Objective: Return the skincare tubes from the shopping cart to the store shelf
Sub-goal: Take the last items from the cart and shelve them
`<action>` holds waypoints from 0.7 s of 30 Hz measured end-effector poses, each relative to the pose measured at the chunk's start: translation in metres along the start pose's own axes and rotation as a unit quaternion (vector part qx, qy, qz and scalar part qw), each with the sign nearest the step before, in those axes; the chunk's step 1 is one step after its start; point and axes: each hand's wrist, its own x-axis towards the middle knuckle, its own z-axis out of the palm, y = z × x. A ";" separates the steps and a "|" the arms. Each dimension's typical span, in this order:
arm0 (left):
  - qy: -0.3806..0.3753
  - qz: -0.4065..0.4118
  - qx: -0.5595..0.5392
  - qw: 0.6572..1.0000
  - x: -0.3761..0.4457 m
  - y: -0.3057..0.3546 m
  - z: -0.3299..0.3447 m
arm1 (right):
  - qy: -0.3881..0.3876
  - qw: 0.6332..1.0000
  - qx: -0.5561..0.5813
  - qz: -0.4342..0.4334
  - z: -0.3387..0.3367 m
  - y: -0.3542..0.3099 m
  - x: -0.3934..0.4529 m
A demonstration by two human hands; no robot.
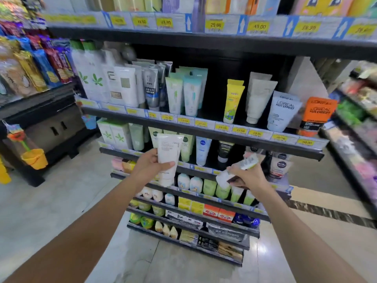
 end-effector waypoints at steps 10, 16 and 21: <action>-0.053 0.005 -0.020 0.998 0.046 0.012 -0.013 | 0.043 0.995 0.085 0.023 0.025 -0.008 0.006; -0.066 0.021 -0.023 0.997 0.065 0.021 -0.007 | 0.155 0.984 -0.074 -0.043 0.049 -0.005 0.040; -0.046 0.017 -0.019 0.999 0.077 0.021 -0.010 | 0.224 0.967 -0.111 -0.045 0.071 0.006 0.075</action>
